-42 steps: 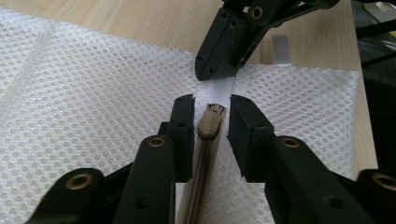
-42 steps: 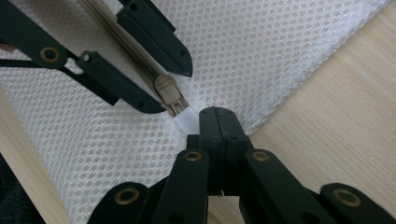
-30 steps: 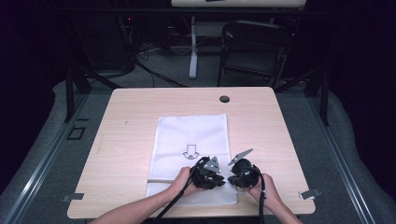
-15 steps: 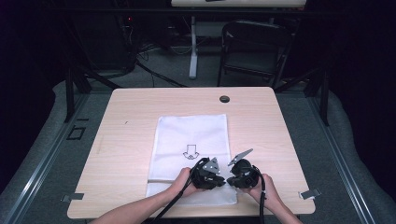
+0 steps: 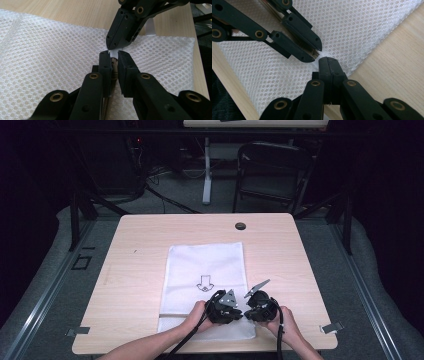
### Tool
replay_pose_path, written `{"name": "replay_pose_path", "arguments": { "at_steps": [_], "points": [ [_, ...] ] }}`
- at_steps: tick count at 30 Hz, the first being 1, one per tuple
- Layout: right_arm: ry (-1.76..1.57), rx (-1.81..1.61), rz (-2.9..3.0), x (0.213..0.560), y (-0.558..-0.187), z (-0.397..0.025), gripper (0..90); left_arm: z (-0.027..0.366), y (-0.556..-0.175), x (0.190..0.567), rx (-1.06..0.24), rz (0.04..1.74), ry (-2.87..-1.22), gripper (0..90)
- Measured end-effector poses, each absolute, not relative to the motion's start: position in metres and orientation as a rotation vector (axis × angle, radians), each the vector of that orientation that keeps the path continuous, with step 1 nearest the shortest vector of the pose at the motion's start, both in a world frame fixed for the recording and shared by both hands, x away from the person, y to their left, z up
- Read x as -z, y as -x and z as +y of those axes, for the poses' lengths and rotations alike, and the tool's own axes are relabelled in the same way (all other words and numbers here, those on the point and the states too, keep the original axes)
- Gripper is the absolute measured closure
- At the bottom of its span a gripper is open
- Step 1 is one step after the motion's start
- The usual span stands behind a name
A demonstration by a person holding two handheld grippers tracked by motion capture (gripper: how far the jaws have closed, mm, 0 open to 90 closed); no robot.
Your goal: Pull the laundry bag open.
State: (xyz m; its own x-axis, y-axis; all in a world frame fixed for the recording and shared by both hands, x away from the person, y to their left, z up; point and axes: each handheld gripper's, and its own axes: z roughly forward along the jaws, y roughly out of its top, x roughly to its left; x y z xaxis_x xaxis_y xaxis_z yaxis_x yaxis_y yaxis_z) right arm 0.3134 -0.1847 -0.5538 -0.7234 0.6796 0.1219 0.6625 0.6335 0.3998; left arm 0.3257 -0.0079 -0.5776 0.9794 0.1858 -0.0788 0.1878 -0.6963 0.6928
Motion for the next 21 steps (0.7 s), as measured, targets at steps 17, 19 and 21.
{"name": "replay_pose_path", "arguments": {
  "at_steps": [17,19,21],
  "points": [
    [-1.184,-0.639,2.795,0.5537,-0.3130,-0.1904,90.0,-0.0030,-0.3255,0.5745,0.019,0.235,-2.372,82.3],
    [-1.185,-0.642,2.787,0.5540,-0.3124,-0.1898,90.0,-0.0010,-0.3260,0.5740,0.021,0.228,-2.381,82.4],
    [-1.188,-0.643,2.785,0.5541,-0.3123,-0.1897,90.0,0.0013,-0.3268,0.5737,0.026,0.228,-2.379,82.3]
  ]
}}
